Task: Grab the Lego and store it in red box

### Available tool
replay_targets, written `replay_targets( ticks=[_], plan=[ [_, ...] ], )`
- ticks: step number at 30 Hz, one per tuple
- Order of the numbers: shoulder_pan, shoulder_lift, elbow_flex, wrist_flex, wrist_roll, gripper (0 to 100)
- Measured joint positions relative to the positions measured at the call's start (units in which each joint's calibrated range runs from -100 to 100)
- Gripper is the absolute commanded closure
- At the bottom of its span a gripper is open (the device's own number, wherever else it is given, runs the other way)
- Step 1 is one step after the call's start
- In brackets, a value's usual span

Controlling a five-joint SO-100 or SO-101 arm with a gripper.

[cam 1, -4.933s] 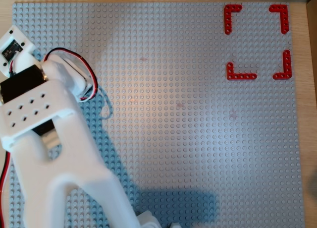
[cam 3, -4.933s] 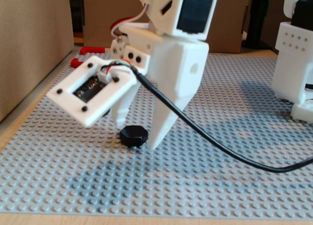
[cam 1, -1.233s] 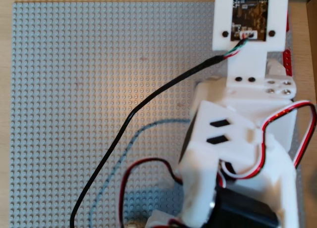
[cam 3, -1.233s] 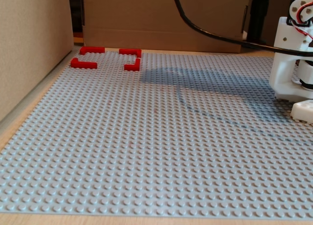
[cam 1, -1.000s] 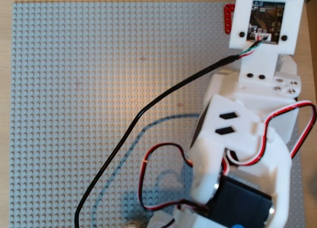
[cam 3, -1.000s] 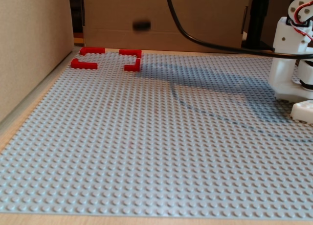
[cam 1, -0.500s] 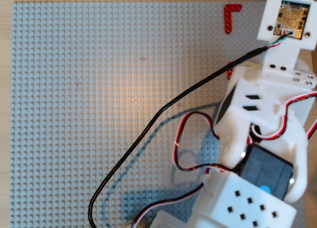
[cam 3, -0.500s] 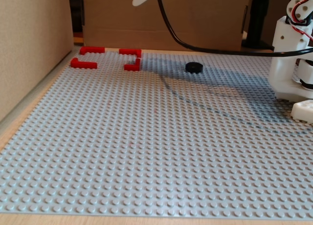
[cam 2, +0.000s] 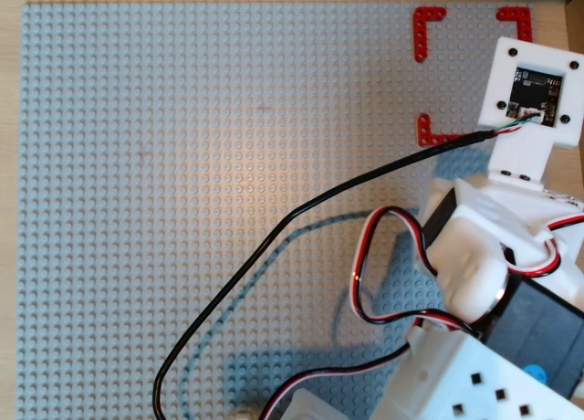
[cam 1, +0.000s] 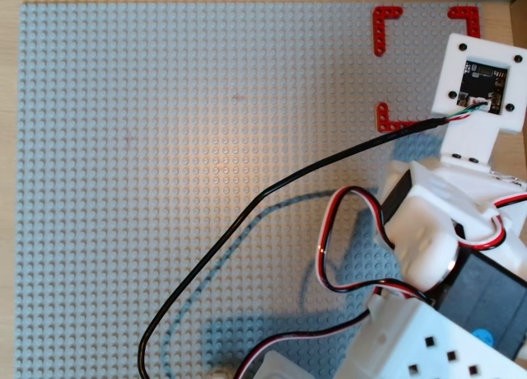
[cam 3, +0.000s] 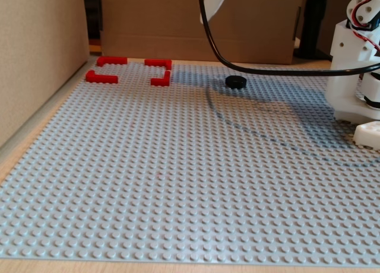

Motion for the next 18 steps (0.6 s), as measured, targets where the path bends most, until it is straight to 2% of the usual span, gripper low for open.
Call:
replay_targets(
  ticks=[6,18],
  plan=[
    [-0.22,0.85,-0.09,4.92,0.59,85],
    [5.45,19.78,-0.27,1.73,1.90,85]
  ],
)
